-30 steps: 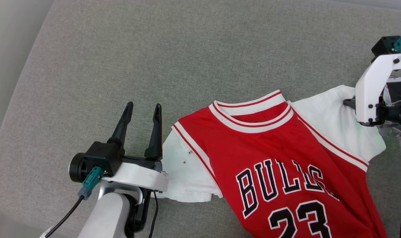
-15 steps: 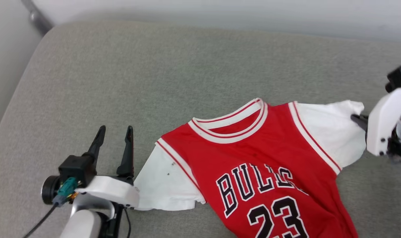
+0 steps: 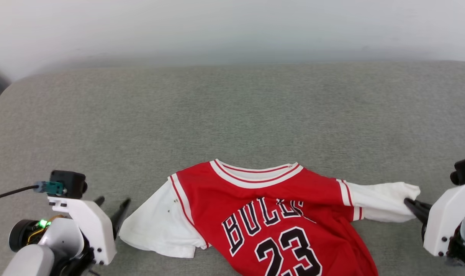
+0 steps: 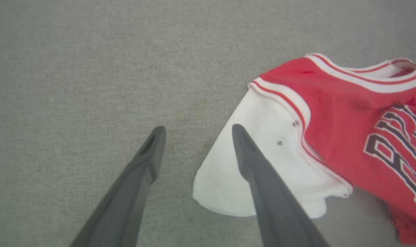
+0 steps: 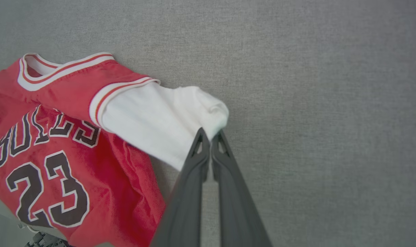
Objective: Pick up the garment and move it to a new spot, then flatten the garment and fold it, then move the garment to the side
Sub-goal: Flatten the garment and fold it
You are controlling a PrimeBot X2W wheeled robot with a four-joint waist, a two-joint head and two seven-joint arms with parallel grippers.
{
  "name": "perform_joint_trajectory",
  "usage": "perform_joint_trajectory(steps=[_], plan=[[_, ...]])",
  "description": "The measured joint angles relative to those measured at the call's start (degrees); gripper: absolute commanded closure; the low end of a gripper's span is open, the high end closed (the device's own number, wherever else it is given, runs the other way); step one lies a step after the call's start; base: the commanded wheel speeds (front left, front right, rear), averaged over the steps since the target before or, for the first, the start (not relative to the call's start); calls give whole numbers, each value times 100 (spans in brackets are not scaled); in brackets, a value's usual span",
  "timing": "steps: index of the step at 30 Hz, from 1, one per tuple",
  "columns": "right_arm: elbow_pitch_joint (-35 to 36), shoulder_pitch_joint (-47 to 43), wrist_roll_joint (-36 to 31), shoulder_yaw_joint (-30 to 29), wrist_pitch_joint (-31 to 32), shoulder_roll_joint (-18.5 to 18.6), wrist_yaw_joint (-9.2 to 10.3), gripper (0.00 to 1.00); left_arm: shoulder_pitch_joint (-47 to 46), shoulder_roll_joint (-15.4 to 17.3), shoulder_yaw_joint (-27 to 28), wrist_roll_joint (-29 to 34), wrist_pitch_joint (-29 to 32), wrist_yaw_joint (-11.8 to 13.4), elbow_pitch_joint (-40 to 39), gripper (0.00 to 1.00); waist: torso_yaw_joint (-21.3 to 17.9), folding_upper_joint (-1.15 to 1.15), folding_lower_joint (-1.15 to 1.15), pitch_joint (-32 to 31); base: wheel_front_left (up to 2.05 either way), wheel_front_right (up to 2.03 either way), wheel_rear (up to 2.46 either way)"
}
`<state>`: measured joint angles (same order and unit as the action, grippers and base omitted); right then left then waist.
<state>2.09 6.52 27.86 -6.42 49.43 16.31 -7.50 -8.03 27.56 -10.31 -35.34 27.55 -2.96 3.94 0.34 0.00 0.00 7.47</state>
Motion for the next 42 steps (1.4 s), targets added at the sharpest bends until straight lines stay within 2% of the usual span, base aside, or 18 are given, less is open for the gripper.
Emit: perform_joint_trajectory(steps=[4, 8, 12, 19, 20, 22, 31, 42], plan=[[233, -243, -19, -25, 32, -200, 0, 100, 58, 363, -90, -377, 1050, -111, 36, 0, -206, 0, 0, -18, 0, 0, 0], [405, -310, -18, -18, 78, -322, 0, 100, -10, 576, -171, -587, 1734, -136, 181, 0, -323, 0, 0, 120, 0, 0, 0], [469, -298, -90, -46, 76, -375, 0, 100, -180, 669, -303, -661, 2092, -201, 318, 0, -419, 0, 0, 320, 0, 0, 0], [426, -247, -94, -53, 43, -448, 0, 100, -395, 716, -616, -750, 2370, -314, 570, 0, -533, 0, 0, 491, 0, 0, 0], [423, -246, -94, -65, 43, -448, -1, 100, -408, 703, -635, -798, 2369, -326, 601, 26, -529, 0, 0, 495, 0, 0, 0], [425, -241, -94, -94, 30, -446, 0, 100, -448, 672, -690, -838, 2338, -354, 664, 100, -512, 0, 0, 503, 0, 0, 0], [480, -142, -188, -126, 78, -422, -1, 100, -522, 470, -656, -929, 1764, -407, 804, 100, -397, 0, 0, 460, 0, 0, 0], [412, 424, -595, -180, -92, -170, -1, 100, -1350, 499, -225, -651, 1000, -171, 183, 100, -185, 0, 0, 114, 0, 0, 0]])
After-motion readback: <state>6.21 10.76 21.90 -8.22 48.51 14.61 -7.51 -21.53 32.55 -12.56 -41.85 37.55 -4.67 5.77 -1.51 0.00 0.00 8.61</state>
